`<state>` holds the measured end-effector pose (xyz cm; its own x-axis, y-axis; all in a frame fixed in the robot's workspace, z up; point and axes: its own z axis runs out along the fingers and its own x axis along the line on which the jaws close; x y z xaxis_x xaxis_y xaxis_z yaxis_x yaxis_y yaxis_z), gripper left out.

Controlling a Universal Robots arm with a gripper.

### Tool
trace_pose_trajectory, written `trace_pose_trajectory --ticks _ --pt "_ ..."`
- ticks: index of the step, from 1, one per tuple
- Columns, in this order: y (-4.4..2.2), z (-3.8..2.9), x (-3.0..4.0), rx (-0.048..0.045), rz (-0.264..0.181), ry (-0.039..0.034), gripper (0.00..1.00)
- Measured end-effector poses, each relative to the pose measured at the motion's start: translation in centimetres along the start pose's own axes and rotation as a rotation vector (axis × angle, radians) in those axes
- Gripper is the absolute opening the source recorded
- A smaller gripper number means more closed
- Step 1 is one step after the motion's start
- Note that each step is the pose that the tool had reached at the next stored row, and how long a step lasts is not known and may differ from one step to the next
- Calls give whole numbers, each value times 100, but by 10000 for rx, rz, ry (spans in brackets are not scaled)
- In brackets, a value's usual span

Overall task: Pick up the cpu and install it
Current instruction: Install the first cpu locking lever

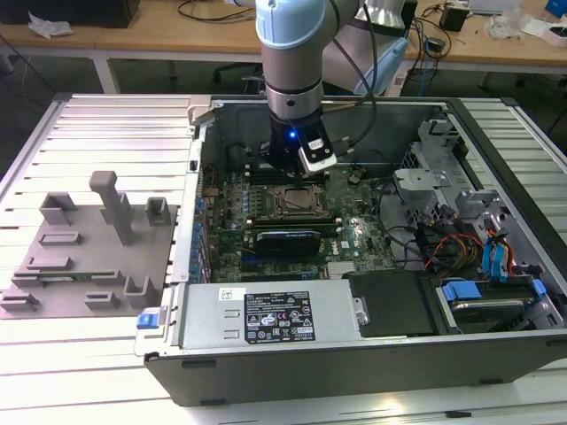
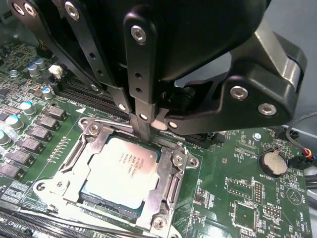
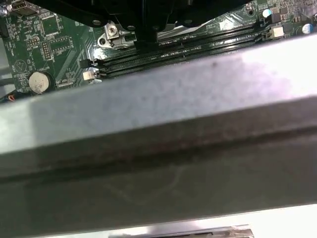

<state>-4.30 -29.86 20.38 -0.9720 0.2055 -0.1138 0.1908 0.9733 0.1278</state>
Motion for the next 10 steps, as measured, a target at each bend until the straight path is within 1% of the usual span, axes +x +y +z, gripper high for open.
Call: trace_pose_trajectory --ticks 1,4,10 --pt "0 0 1 -1 3 0 11" --pt "29 3 5 0 2 0 11" --pt "45 5 6 8 11 -2 11"
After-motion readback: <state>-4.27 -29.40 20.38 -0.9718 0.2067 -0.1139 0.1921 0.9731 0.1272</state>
